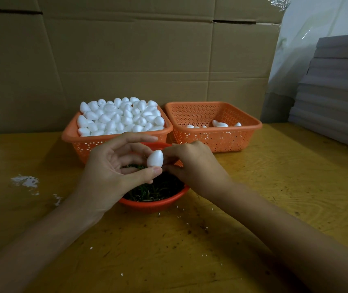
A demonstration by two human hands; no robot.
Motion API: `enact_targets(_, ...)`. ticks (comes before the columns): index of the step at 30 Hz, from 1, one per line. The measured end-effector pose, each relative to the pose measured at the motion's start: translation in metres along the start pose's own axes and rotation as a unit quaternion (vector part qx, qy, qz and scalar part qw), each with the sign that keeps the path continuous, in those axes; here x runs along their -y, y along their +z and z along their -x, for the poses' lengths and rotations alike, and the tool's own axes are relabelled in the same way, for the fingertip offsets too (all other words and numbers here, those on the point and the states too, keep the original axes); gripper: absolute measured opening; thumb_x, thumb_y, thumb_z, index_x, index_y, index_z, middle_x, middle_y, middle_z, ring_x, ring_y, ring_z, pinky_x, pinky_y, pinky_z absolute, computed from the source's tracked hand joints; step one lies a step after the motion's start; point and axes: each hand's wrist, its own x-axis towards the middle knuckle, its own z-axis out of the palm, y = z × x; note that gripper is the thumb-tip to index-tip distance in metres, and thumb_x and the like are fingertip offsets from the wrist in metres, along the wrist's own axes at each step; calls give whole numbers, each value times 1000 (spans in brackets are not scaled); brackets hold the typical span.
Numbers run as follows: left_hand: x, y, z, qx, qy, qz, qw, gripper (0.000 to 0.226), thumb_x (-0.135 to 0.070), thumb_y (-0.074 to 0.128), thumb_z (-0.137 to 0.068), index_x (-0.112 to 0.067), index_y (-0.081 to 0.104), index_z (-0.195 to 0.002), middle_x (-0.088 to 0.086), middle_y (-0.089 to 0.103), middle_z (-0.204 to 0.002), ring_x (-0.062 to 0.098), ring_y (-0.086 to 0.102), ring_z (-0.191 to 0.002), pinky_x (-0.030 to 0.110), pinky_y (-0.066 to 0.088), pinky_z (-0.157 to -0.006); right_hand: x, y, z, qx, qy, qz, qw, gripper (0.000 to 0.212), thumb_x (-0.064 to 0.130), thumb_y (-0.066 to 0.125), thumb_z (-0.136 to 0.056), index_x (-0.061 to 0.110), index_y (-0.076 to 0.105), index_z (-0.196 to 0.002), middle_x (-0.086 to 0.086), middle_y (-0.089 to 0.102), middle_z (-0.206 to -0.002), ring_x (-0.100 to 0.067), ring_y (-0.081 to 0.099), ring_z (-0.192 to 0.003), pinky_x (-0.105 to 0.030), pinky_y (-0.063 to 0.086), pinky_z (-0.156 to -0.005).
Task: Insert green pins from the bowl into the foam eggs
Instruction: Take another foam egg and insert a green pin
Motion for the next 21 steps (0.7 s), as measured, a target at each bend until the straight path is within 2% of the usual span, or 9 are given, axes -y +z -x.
enact_targets(4,-1,1,1,-9,-1,16,1000,44,-12,85,-73,-25,79,-115,10,74,-102,31,77,-90,29,63,-67,-1,2,0,-2,0,-11,1000,16,10,75,-90,19,77,-103,5,78,-99,-18,72,-97,-42,53,-86)
enact_targets(9,-1,1,0,-6,-1,21,1000,34,-12,80,-80,-19,78,-114,11,75,-104,31,78,-88,27,62,-66,-3,3,0,-6,-10,-18,1000,16,8,74,-89,18,75,-102,4,76,-99,-17,71,-95,-43,53,-84)
enact_targets(14,-1,1,1,-6,-3,29,1000,32,-10,79,-82,-18,77,-113,13,78,-104,31,78,-90,28,62,-66,-2,4,1,-23,-39,-6,999,17,3,76,-85,15,72,-96,4,67,-94,-15,64,-88,-36,48,-74)
enact_targets(21,0,0,1,2,-1,30,1000,31,-8,78,-83,-13,73,-114,14,79,-105,31,78,-93,29,63,-67,-2,3,0,-25,-41,22,999,13,10,75,-90,13,71,-102,3,71,-98,-20,61,-94,-38,46,-79)
